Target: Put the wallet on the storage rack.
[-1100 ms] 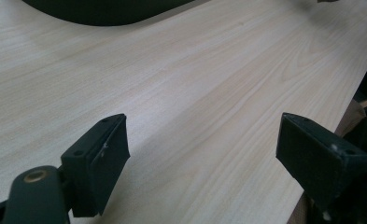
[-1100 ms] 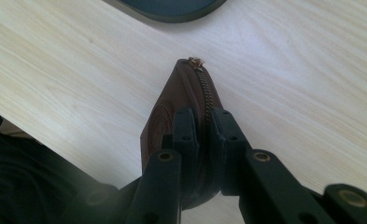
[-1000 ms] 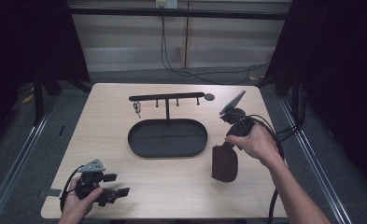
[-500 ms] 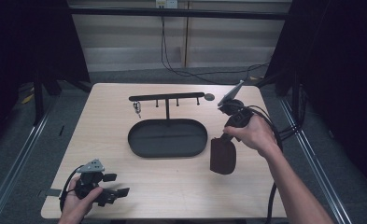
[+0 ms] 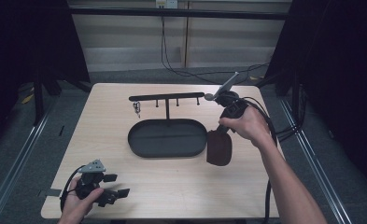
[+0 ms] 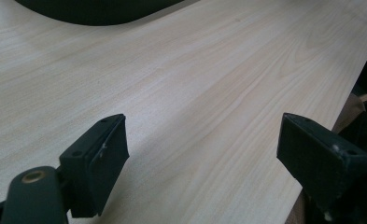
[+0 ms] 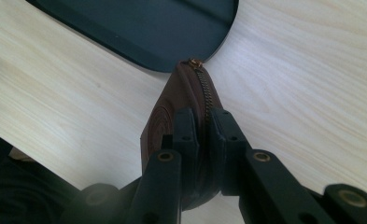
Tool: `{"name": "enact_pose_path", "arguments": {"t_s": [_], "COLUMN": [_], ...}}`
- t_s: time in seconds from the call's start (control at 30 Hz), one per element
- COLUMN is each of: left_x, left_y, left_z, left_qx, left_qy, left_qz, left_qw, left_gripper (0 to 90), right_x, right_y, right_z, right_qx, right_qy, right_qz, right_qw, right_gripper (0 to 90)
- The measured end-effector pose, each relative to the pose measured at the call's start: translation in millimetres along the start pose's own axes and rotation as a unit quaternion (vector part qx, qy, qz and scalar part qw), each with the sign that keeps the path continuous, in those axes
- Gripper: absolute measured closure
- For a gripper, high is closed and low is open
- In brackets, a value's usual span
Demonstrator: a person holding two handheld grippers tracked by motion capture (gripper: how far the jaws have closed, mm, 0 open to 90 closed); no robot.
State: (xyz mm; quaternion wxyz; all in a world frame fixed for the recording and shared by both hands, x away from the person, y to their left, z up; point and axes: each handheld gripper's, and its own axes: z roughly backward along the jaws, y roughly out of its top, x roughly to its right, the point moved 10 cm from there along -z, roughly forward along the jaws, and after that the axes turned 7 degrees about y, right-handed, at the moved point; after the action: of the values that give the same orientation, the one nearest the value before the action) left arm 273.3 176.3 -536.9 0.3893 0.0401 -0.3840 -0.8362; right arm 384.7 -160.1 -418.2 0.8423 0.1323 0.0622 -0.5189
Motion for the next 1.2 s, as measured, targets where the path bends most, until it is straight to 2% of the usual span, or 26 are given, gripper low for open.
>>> {"name": "enact_pose_path", "arguments": {"t_s": [0.23,0.4,0.6,0.73,0.8,0.87,1.1,1.2], "left_x": [0.4,0.4,0.1,-0.1,0.2,0.1,-0.5,-0.5], "left_y": [-0.8,-0.2,-0.5,-0.8,-0.7,-0.6,-1.1,-1.0], "left_z": [1.0,0.9,0.9,2.3,2.5,2.7,3.3,3.4], "left_qx": [-0.001,-0.001,-0.001,0.001,0.003,0.003,0.001,0.003], "left_qy": [0.0,0.0,0.001,0.003,0.001,0.002,0.001,0.0], "left_qz": [-0.001,0.003,0.006,0.005,0.006,0.005,0.001,0.002], "left_qw": [1.0,1.0,1.0,1.0,1.0,1.0,1.0,1.0], "left_gripper": [16.4,16.4,16.5,16.5,16.5,16.5,16.5,16.5], "right_x": [1.2,2.1,2.6,4.2,5.7,6.3,7.6,6.4], "right_y": [11.3,22.4,30.6,38.7,46.3,49.2,61.1,61.4], "right_z": [1.8,0.5,0.3,0.3,2.1,2.8,-6.2,-10.7], "right_qx": [0.011,0.011,0.019,0.04,0.065,0.074,0.092,0.086], "right_qy": [0.0,-0.01,-0.004,0.004,0.004,0.006,0.019,0.026], "right_qz": [-0.008,-0.006,-0.013,-0.022,-0.031,-0.032,-0.041,-0.041], "right_qw": [0.9999,0.9999,0.9997,0.9989,0.9974,0.9967,0.9947,0.9951], "right_gripper": [81.3,81.4,81.6,81.8,82.3,82.3,83.0,83.1]}}
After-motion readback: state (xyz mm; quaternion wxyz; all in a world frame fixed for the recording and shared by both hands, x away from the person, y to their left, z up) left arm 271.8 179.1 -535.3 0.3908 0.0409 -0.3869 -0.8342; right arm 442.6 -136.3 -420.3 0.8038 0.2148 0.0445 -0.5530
